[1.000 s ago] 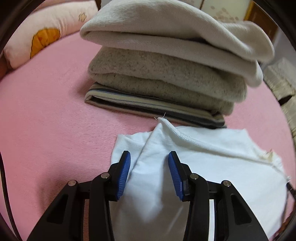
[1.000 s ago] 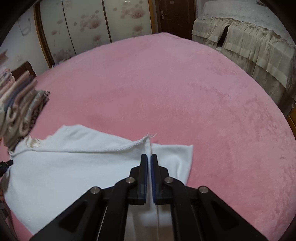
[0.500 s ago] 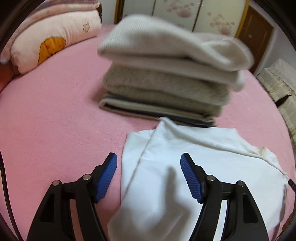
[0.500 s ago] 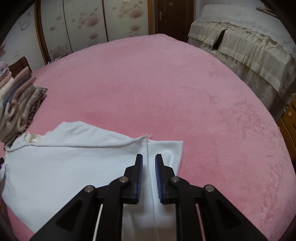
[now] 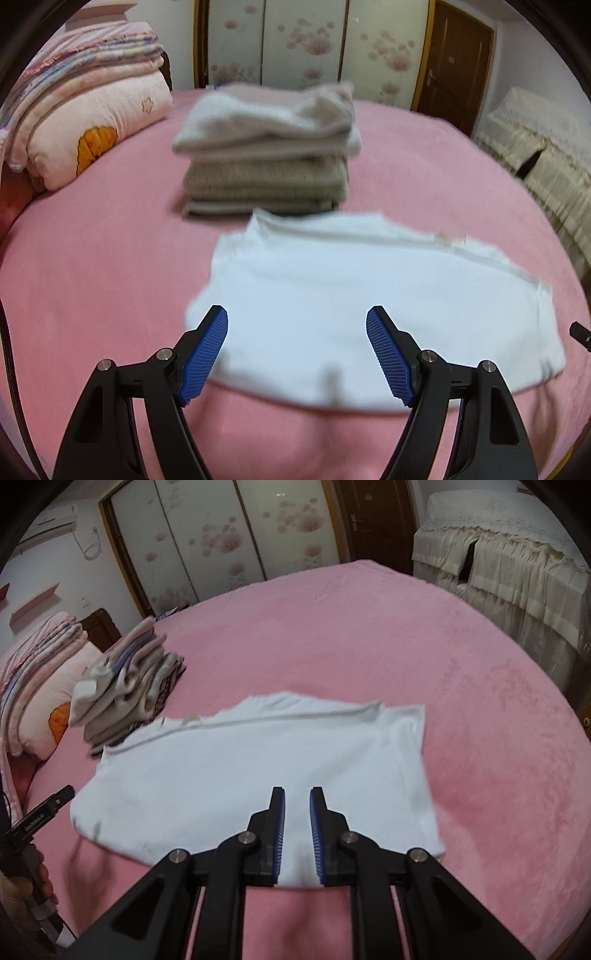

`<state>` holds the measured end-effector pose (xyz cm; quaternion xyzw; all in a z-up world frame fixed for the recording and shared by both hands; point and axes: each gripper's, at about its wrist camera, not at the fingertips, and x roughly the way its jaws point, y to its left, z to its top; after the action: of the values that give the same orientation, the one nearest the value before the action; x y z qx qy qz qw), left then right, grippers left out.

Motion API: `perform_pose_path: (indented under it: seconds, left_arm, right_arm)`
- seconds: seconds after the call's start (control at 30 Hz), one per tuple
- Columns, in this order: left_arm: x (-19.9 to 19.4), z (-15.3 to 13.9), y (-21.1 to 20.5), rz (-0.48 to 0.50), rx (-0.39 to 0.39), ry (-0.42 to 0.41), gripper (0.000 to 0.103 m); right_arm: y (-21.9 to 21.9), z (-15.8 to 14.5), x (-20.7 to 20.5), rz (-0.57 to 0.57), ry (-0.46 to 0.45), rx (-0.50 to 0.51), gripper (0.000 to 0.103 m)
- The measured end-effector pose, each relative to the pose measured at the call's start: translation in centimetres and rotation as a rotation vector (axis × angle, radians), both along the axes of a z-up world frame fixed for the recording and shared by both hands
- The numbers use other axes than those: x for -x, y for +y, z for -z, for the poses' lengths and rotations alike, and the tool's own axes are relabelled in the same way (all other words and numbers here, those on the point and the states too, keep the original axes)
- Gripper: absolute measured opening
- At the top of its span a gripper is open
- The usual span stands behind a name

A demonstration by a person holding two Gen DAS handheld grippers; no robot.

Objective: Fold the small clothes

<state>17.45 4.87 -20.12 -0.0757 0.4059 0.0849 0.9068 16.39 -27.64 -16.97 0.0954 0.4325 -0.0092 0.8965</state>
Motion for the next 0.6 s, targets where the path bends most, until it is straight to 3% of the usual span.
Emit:
perform_pose_path:
  seconds: [0.2,0.3,0.47,0.6]
  left_arm:
    - [0.8,4.4,1.7,-0.069,0.025,0.105,0.076]
    - [1.3,5.6,2.9,-0.09,0.039,0.112,0.076]
    - [1.5,6.5,4.2,-0.098,0.085,0.118,0.079]
    - [1.5,6.5,4.1,-0.095,0.077,0.12,0.079]
  right_arm:
    - [-0.4,4.2,1.1,0.006,0.118,0.023,0.013]
    - [-1.8,5.9,1.9,0.04,0.164,0.051,0.013]
    - [-3.9,6.3,3.1,0.069,0.17,0.099,0.01]
    - [-4.4,5.6,3.7,0.071,0.164,0.13,0.01]
